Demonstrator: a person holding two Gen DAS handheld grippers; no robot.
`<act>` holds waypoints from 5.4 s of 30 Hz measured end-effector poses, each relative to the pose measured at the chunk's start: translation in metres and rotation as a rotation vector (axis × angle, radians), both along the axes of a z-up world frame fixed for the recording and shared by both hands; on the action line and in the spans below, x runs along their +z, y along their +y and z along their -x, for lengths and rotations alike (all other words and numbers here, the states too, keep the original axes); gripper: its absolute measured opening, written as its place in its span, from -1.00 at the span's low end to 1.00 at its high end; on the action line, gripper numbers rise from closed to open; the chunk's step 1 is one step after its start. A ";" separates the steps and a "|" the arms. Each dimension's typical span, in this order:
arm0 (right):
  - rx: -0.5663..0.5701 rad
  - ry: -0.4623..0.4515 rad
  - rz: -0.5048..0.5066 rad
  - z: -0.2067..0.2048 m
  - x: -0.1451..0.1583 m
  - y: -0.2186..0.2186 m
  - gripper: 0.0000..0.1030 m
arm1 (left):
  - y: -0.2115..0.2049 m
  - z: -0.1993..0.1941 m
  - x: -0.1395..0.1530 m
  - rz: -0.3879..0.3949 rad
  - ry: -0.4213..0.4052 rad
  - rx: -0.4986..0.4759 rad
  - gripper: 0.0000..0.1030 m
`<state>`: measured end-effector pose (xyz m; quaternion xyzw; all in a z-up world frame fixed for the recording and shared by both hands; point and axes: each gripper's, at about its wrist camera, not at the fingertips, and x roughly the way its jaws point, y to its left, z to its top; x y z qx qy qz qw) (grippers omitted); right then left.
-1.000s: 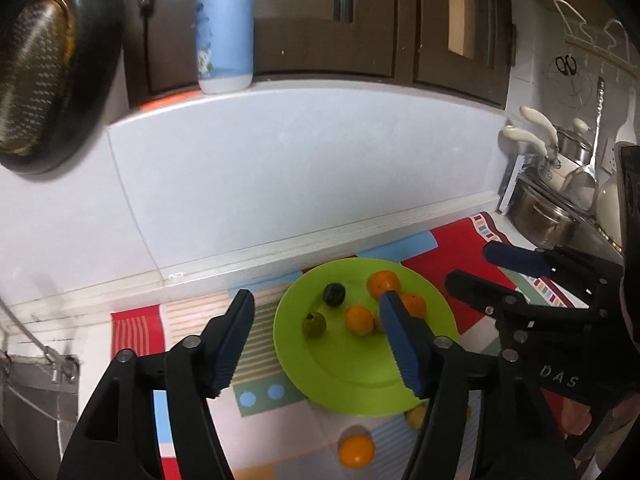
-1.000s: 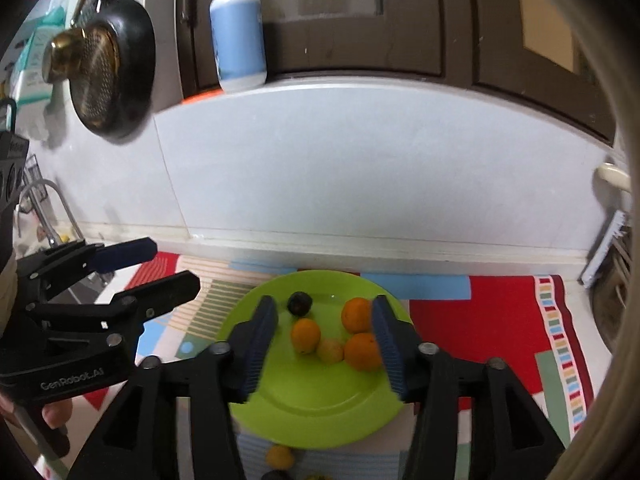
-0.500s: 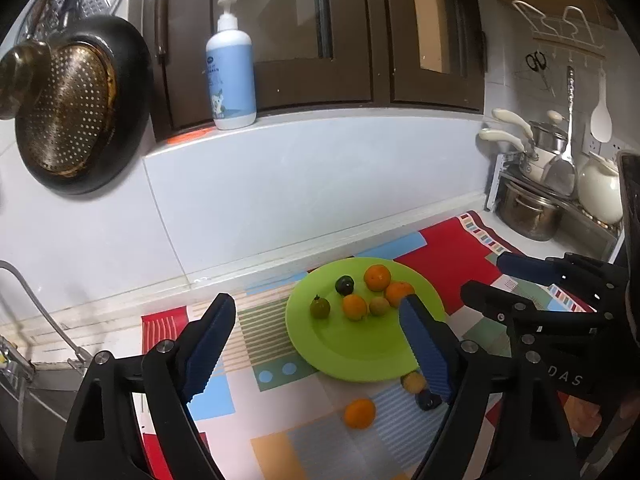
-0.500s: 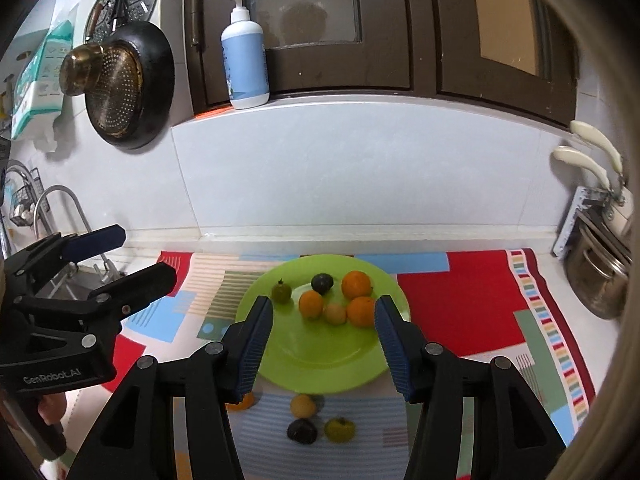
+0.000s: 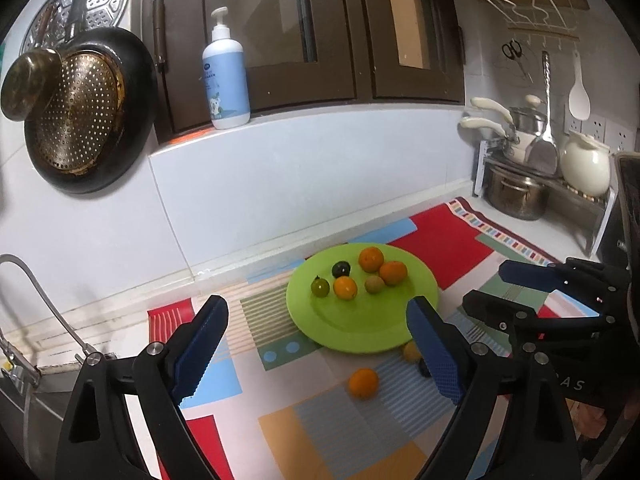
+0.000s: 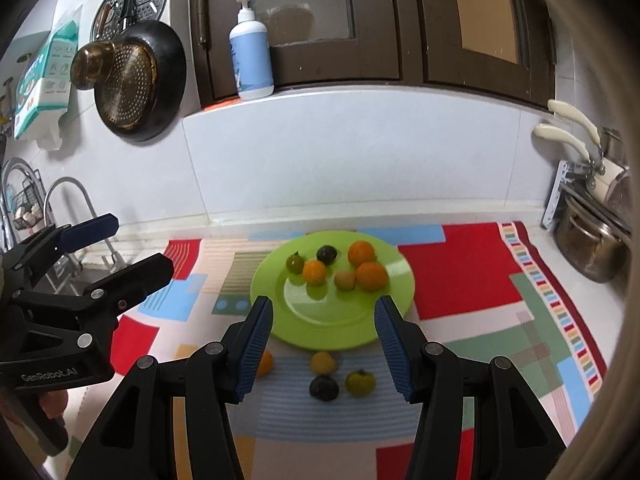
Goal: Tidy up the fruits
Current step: 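Withdraw both tools from the plate back toward the remaining fruits, then grasp an orange with the left tool while the right tool grasps a dark plum, then lower the orange and plum onto the green plate and open both tools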
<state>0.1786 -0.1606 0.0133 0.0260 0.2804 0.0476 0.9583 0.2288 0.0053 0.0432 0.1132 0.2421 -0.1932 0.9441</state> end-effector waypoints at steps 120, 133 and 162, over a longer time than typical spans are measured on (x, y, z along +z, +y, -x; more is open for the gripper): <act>0.116 0.094 -0.009 -0.019 -0.004 -0.014 -0.42 | -0.045 -0.030 -0.024 0.054 0.267 0.020 -0.39; 0.144 0.145 -0.003 -0.088 -0.013 -0.021 -0.42 | -0.057 -0.092 -0.046 0.039 0.334 -0.003 -0.39; 0.086 0.243 0.023 -0.125 -0.068 -0.027 -0.16 | -0.051 -0.105 -0.082 0.006 0.321 0.034 -0.01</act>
